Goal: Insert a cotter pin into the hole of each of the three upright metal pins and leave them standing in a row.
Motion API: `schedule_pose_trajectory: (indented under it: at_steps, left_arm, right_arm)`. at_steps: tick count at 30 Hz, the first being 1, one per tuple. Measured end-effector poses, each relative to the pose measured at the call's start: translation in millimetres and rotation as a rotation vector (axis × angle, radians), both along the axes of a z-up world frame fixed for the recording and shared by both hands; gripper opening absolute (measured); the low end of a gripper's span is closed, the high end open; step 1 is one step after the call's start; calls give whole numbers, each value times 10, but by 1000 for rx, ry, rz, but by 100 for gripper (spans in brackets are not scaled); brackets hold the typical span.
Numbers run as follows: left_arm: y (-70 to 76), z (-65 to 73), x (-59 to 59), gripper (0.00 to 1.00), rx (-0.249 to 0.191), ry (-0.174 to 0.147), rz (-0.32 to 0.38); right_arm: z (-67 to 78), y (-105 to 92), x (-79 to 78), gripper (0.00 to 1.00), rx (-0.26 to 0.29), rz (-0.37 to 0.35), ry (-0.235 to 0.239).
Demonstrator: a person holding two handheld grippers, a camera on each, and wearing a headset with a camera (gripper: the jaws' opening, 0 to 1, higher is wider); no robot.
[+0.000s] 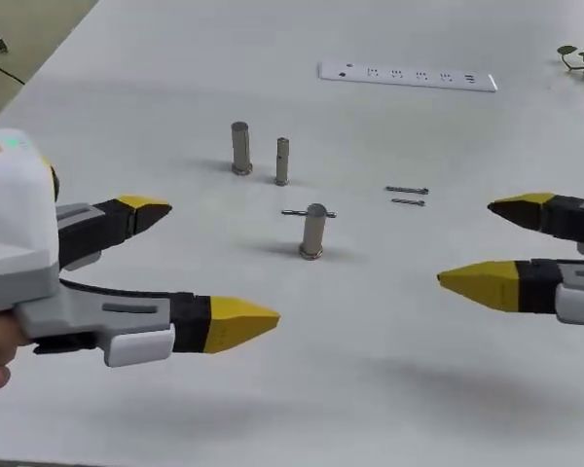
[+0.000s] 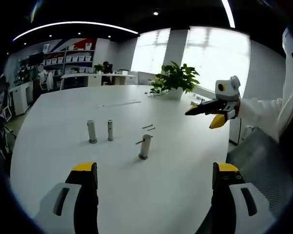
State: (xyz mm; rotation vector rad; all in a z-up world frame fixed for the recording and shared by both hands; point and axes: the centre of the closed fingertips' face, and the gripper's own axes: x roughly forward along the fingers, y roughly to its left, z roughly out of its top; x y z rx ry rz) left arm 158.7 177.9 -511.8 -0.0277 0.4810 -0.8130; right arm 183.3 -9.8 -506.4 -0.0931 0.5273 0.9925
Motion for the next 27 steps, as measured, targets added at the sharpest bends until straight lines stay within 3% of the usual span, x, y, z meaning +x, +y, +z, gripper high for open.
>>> schedule_pose_trajectory:
  at_steps: [15,23,27]
  left_arm:
    - [157,53,4,97,-16,1,55]
    - [173,40,44,98,-14,6,55]
    - [183,67,127,98,-24,2,61]
  right_arm:
    - [-151,-237,-191,93,-46,-53,79]
    - [-156,-278,-218,98,-55,-81,79]
    - [-152,-296,-225,98,-54,-92,82]
